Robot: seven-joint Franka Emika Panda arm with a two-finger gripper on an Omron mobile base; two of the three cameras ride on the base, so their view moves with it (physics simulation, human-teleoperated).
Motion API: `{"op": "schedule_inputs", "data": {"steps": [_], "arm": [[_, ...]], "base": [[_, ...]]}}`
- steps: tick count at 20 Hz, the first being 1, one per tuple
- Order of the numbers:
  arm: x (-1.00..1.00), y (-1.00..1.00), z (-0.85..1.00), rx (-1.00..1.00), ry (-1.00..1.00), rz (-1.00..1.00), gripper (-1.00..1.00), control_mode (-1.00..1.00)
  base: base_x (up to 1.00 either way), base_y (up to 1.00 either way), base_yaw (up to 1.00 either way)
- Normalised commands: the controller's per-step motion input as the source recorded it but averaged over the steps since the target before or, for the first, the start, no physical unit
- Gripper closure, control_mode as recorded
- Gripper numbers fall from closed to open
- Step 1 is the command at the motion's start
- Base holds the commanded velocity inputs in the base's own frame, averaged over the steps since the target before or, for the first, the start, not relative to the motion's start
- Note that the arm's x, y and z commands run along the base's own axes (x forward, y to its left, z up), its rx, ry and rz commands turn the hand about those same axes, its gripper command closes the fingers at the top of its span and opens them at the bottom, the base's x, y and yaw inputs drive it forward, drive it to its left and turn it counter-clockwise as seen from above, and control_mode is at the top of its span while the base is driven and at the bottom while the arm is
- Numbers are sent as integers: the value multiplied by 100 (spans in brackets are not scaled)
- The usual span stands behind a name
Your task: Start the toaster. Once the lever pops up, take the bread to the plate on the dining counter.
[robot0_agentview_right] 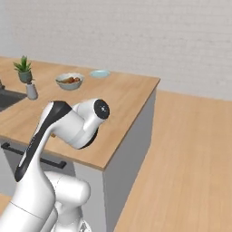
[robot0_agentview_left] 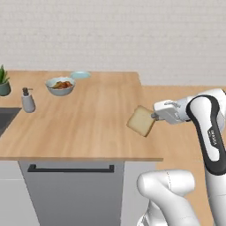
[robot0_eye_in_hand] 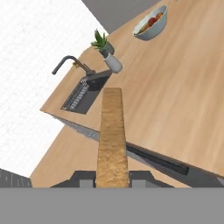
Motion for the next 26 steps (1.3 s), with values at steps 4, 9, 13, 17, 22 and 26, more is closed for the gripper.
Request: {"op": "schedule_inputs", "data": {"steps": [4, 9, 13, 17, 22, 26], "arm": [[0, 0, 0, 0, 0, 0, 100, 100], [0, 0, 0, 0, 0, 0, 100, 100], [0, 0, 0, 0, 0, 0, 100, 100], [0, 0, 0, 0, 0, 0, 100, 100], [0, 0, 0, 0, 0, 0, 100, 100], [0, 0, 0, 0, 0, 0, 100, 100]], "base": [[0, -100, 0], [22, -100, 0], [84, -96, 0], [100, -81, 0], [100, -76, 0], [100, -61, 0]]}}
